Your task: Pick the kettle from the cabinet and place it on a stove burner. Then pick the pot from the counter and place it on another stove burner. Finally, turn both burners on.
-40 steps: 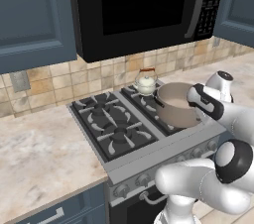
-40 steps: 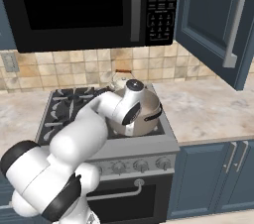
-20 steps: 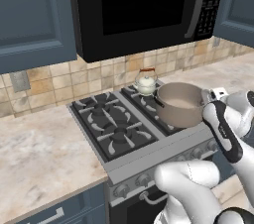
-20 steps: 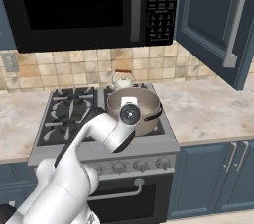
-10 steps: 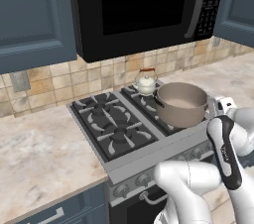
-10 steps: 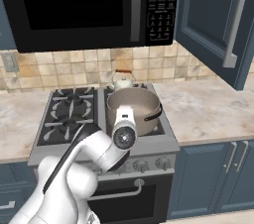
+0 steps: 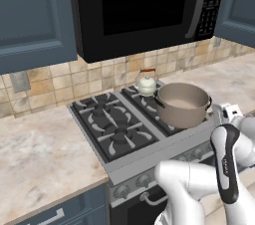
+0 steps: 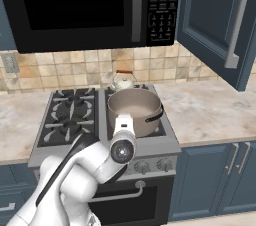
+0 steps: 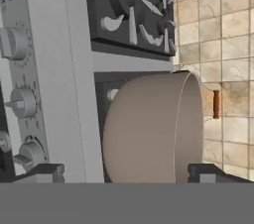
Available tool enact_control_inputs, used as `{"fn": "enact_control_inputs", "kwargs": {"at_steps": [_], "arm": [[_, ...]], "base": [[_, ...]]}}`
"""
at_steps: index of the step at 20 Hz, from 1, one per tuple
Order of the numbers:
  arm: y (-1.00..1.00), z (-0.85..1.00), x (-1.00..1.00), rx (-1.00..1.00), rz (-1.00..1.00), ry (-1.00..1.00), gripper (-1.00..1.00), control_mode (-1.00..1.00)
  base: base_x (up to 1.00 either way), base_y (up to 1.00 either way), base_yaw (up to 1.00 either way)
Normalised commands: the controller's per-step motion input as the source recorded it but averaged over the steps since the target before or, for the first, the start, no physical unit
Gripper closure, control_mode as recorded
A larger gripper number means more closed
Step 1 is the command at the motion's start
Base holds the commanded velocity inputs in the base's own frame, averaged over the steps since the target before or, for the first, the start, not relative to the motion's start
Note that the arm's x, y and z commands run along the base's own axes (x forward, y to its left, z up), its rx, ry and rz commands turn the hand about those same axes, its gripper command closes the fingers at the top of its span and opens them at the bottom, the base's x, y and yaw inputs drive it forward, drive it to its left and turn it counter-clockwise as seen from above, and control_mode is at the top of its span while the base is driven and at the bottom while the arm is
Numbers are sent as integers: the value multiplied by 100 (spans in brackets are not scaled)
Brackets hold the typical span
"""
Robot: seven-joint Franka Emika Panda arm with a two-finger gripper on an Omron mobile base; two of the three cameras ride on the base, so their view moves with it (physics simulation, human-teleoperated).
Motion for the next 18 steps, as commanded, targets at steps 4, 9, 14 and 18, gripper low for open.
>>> {"fn": "enact_control_inputs", "kwargs": {"at_steps": [4,9,14,18], "arm": [[-13,-4,-26,3,0,0,-100,-100],[-18,-6,-28,5,0,0,-100,-100],[-13,-6,-12,2,0,0,-100,-100],[-12,-22,-1,12,-1,0,-100,-100]], "base": [[0,0,0],[0,0,0],[0,0,0],[0,0,0]]}}
